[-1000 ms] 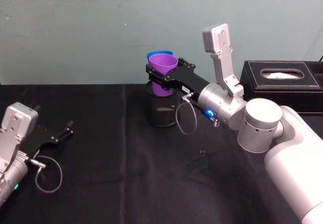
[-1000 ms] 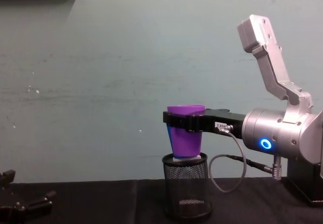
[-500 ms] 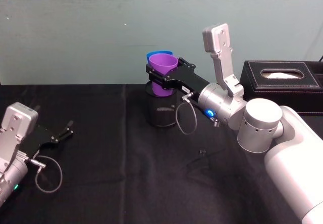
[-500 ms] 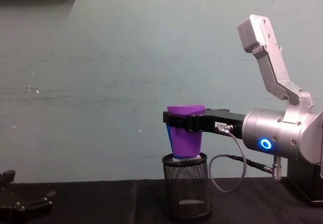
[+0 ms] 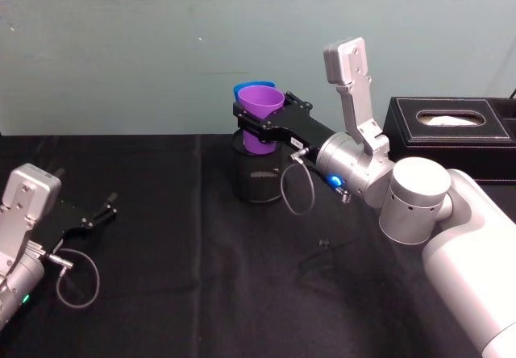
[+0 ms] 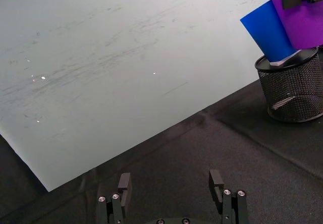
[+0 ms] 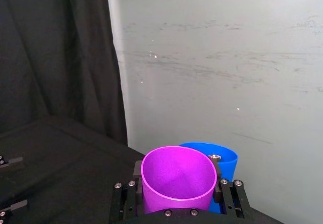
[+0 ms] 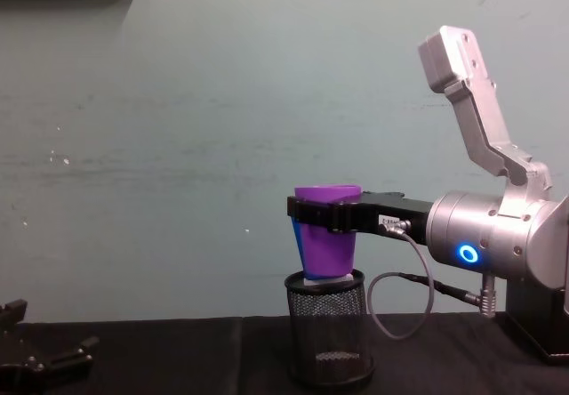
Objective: Pick up one cup with a gripper and tap it against the other cup.
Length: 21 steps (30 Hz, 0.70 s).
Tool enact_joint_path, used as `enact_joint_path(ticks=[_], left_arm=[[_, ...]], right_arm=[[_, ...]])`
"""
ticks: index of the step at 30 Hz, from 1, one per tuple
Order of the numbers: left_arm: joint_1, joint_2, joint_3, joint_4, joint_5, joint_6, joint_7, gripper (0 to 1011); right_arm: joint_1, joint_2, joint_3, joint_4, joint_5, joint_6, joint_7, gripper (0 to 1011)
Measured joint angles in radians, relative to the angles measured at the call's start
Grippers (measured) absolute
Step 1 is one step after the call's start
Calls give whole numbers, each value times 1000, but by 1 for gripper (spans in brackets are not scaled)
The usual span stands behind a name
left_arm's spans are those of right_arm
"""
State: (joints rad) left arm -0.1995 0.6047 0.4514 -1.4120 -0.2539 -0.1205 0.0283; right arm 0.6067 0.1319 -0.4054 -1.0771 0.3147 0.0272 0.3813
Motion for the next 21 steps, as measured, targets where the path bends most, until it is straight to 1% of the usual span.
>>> enact_joint_path(ticks=[21], left_arm=[[0, 0, 0, 0, 0, 0, 0, 1000]], right_arm=[[0, 0, 0, 0, 0, 0, 0, 747]])
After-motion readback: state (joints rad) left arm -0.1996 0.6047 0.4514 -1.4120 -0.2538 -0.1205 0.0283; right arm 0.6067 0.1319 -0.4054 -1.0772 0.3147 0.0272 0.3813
